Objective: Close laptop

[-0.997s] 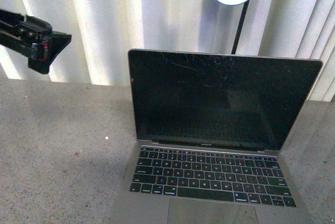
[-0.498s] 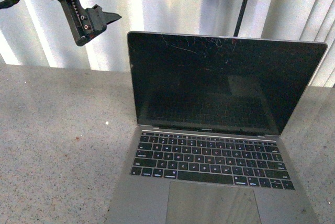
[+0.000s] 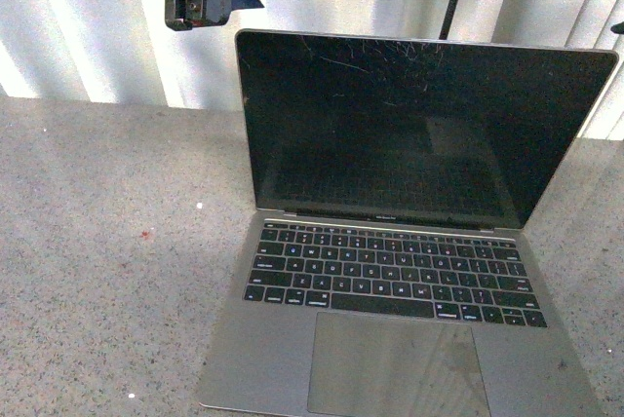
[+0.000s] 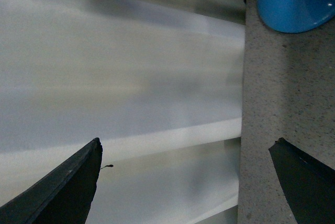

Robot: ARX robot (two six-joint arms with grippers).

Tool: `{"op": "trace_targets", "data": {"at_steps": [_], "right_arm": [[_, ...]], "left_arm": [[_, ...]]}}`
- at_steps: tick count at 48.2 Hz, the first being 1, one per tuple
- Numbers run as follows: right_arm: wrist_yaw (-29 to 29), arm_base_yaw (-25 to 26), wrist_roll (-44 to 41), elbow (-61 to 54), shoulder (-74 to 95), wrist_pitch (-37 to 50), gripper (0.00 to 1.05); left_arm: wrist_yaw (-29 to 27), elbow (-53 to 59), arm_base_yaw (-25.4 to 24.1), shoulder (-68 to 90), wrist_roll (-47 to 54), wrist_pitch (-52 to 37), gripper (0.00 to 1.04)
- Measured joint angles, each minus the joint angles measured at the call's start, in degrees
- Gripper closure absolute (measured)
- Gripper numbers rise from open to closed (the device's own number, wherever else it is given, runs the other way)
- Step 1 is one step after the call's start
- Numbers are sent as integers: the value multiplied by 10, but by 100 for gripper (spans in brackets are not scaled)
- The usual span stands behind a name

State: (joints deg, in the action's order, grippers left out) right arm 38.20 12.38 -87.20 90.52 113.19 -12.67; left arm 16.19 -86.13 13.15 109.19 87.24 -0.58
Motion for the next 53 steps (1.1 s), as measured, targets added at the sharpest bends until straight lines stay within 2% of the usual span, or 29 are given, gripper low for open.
{"op": "trace_targets", "data": {"at_steps": [2,12,15,27,37,53], "right_arm": [[0,-5,0,10,4,-23,12],[12,-16,-3,56,22,-110,56],[14,-17,-6,64,27,-120,66],[14,-24,-25,83,42,-163,102],[13,-31,-34,108,51,-216,102],[11,-39,-35,117,58,-265,102]], "left_arm": [[0,-16,3,7,6,25,8],[-6,-106,8,38,1,183,54],[-6,-119,8,42,2,213,65],[-23,-157,10,64,-2,270,100],[-31,-168,15,72,-9,308,101],[-29,-168,20,73,-19,310,101]]}}
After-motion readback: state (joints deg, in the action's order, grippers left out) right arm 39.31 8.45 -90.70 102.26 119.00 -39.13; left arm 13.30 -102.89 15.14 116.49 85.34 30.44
